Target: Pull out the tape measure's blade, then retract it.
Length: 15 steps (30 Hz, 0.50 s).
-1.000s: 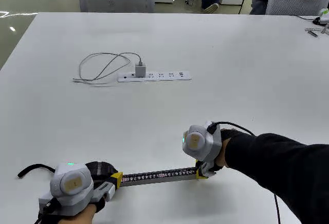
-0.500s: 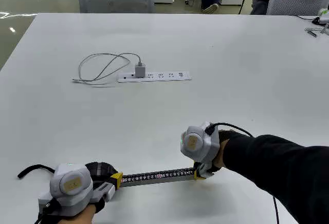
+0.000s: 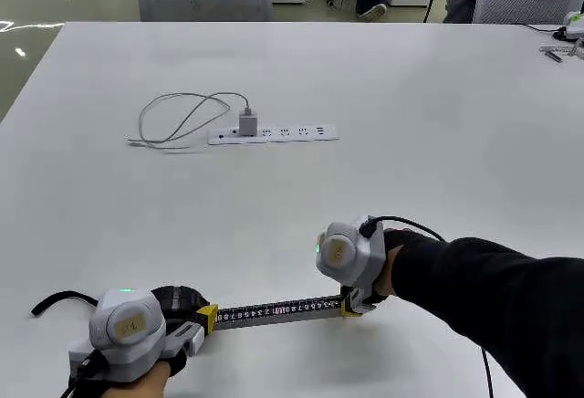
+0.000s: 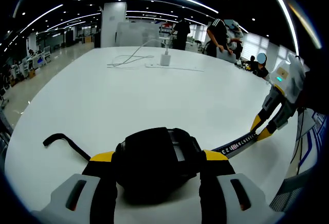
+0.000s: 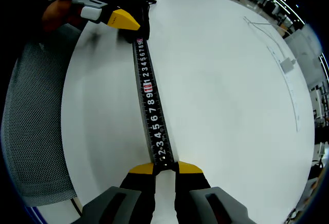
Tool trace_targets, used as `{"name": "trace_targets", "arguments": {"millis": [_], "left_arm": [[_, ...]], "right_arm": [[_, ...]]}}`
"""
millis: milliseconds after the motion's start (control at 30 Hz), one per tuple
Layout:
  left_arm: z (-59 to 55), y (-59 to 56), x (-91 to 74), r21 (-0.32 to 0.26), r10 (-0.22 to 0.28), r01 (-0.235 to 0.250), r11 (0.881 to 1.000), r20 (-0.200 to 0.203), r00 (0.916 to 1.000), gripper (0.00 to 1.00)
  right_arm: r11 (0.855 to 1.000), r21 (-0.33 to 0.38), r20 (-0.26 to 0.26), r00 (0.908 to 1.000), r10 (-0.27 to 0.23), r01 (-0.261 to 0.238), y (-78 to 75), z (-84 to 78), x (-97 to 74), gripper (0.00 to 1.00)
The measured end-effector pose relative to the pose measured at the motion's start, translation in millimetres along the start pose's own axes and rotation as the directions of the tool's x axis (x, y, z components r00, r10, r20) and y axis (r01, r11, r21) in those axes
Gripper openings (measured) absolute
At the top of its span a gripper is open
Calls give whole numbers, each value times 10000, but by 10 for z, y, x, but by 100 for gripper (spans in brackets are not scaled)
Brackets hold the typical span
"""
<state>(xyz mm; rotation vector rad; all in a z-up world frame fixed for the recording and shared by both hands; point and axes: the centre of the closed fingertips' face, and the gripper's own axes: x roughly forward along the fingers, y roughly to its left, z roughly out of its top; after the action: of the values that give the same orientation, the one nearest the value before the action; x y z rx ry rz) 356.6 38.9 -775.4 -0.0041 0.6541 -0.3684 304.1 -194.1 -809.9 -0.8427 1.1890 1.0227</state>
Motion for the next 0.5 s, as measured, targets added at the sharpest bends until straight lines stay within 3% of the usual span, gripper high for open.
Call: {"name": "trace_targets", "arguments": {"millis": [500], "left_arm": [[-1, -1, -2, -4, 5, -5, 10000, 17, 10000, 61]], "right_arm": [[10000, 20, 11, 10000, -33, 33, 10, 51, 11, 10]]}}
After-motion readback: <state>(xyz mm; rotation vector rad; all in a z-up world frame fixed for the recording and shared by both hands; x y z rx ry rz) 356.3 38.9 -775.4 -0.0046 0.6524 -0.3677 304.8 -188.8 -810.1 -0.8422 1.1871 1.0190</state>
